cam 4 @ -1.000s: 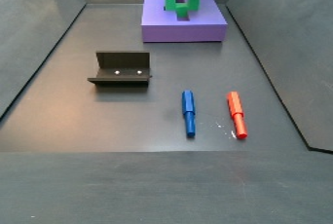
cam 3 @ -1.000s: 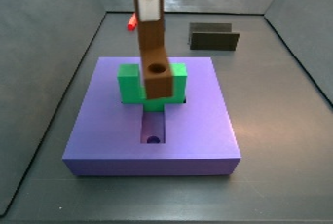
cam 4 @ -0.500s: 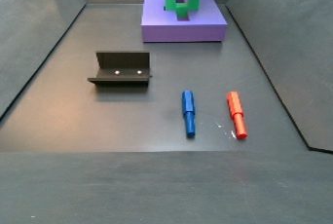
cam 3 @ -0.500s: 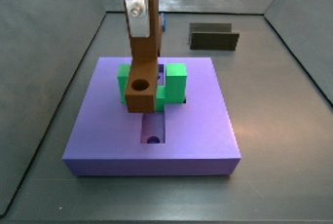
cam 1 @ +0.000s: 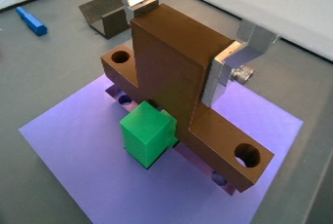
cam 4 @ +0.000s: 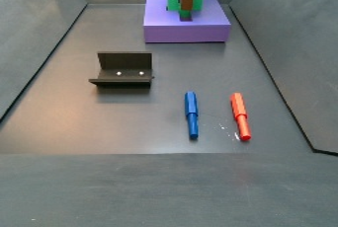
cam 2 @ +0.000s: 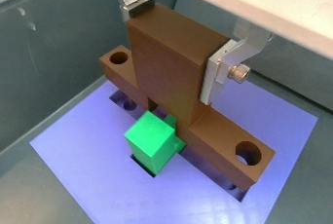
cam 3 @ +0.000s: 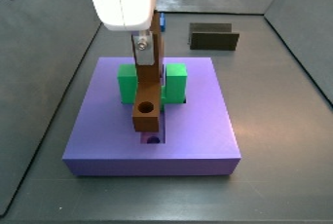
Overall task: Pick up the brown object. Move up. Move to above the board. Insert the brown object.
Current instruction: Insert the brown object.
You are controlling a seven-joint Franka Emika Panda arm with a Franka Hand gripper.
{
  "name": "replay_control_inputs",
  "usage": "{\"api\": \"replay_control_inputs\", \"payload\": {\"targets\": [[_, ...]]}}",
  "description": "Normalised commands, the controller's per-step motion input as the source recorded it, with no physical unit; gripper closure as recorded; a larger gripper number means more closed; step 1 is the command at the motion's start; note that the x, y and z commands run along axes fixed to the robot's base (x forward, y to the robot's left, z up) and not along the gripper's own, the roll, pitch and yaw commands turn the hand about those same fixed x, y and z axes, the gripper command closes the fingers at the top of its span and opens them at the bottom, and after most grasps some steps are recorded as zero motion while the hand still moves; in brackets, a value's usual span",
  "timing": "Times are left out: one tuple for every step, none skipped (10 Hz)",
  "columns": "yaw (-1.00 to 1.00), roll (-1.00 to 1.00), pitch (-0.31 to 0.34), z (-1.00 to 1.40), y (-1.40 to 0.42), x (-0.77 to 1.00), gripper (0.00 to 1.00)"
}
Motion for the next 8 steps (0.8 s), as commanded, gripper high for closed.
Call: {"api": "replay_control_inputs", "payload": {"targets": [[0.03,-0.01,0.0,-0.11,0.14,0.02,1.0],[0.06,0.0,0.0,-0.11,0.03,0.09,1.0],[0.05,-0.01,0.0,-0.19,0.0,0.09,1.0],[0.04,-0.02,-0.017,-0.26,0.0,0.11,1.0],[0.02,-0.04,-0.034,-0.29,0.0,0.07,1.0],[0.03,0.0,-0.019,-0.29,0.0,0.07,1.0],[0.05,0.03,0.0,-0.2,-0.08,0.03,1.0],[0.06,0.12,0.0,-0.17,-0.17,0.0,1.0]]}}
